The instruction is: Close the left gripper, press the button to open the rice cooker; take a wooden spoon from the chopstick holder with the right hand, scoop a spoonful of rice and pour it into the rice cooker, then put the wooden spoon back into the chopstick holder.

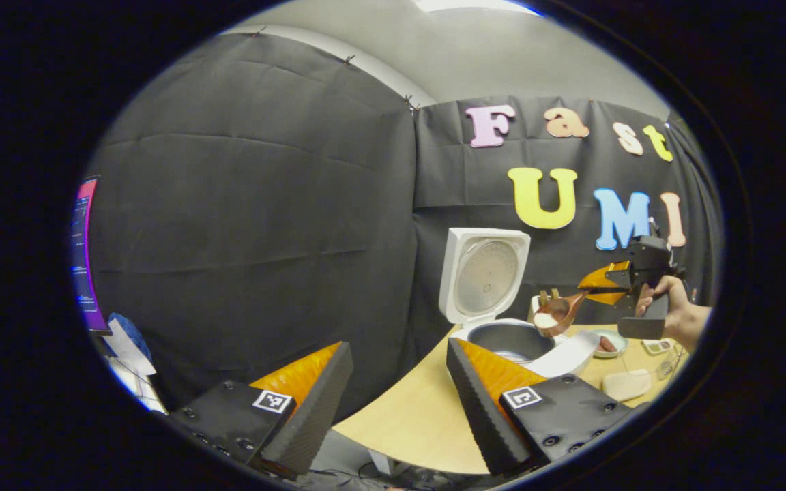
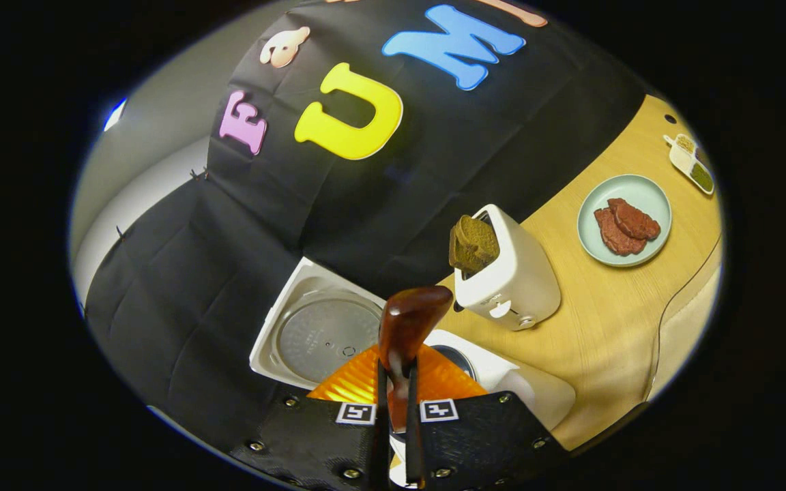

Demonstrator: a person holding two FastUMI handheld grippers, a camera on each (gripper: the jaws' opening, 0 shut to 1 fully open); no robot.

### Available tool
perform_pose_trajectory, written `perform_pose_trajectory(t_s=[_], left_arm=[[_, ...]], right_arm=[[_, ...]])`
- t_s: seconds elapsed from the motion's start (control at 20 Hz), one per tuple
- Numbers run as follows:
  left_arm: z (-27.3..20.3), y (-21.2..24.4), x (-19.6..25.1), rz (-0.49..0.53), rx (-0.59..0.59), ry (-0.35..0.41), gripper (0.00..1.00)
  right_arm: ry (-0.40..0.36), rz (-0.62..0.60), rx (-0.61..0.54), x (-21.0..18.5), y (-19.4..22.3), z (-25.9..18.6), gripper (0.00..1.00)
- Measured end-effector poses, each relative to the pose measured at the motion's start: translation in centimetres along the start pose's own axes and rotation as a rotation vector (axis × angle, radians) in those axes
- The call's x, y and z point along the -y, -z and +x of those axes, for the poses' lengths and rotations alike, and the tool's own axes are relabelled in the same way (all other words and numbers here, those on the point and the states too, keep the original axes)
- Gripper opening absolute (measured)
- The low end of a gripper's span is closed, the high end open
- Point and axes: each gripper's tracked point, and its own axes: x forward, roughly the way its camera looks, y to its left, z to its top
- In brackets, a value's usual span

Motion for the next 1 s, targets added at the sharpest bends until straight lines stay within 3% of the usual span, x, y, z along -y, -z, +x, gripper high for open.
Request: perform_pose_trajectory(t_s=[0.45,0.6,0.7,1.0], left_arm=[[-0.9,1.1,-2.3,-0.012,-0.020,-0.059,1.00],[-0.9,1.5,-2.7,-0.021,-0.027,-0.069,0.92],[-0.7,1.4,-2.6,-0.027,-0.032,-0.071,1.00],[-0.2,1.1,-2.2,-0.022,-0.024,-0.064,0.96]], right_arm=[[0.105,-0.468,-0.069,-0.9,4.0,4.6,0.09],[0.104,-0.654,-0.064,-1.7,4.2,4.9,0.09],[0.090,-0.771,-0.055,-2.6,4.3,5.0,0.09],[0.050,-1.133,0.028,-5.7,4.3,4.4,0.09]])
